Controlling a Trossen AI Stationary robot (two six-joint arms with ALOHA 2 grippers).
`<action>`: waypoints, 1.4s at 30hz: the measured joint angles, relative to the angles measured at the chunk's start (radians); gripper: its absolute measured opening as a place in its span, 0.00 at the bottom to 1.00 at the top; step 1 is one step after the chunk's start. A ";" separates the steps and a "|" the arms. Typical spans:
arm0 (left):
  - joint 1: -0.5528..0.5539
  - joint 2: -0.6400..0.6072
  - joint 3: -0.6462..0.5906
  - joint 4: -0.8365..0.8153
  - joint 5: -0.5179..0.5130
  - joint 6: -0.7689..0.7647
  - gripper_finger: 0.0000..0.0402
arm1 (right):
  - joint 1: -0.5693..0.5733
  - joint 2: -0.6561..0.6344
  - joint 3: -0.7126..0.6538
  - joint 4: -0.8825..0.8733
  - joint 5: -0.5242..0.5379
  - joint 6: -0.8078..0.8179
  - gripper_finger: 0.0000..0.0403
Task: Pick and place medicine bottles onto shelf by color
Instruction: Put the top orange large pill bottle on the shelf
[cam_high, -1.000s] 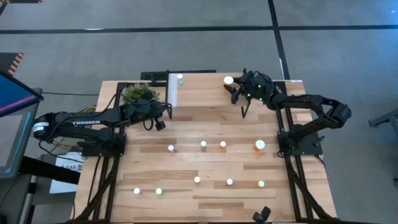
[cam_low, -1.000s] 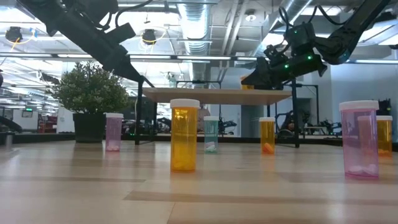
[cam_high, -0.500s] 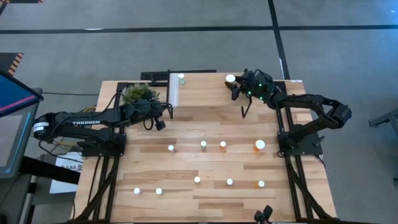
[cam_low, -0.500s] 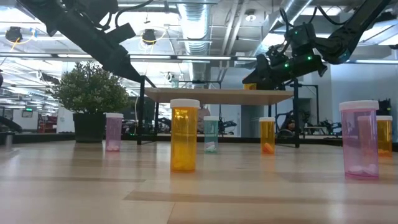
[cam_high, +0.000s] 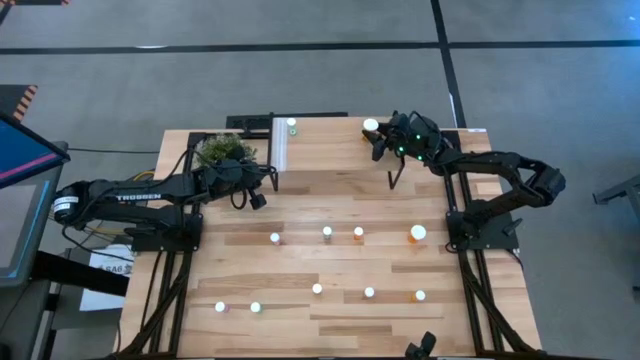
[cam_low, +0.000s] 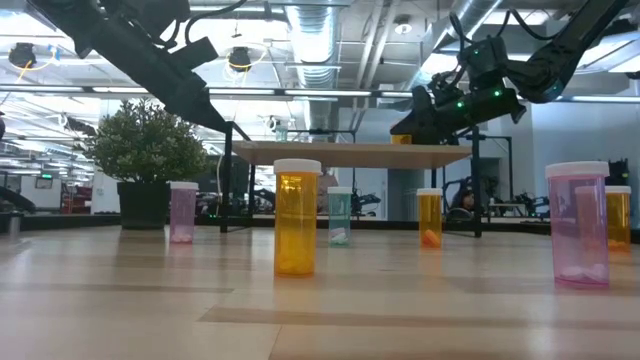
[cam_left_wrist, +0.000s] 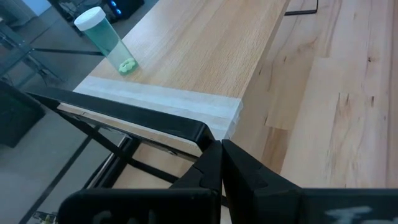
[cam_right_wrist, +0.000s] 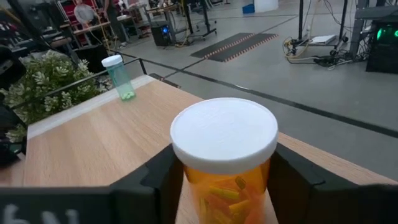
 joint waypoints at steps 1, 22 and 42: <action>0.000 0.000 0.000 0.000 0.000 0.000 0.00 | 0.000 0.000 0.000 0.002 0.000 0.000 0.46; 0.000 0.000 0.000 0.001 -0.001 0.000 0.00 | 0.002 0.001 -0.001 0.013 -0.004 0.030 0.35; 0.000 0.000 0.000 0.003 -0.005 0.001 0.00 | 0.073 0.001 -0.001 0.034 -0.057 -0.097 0.68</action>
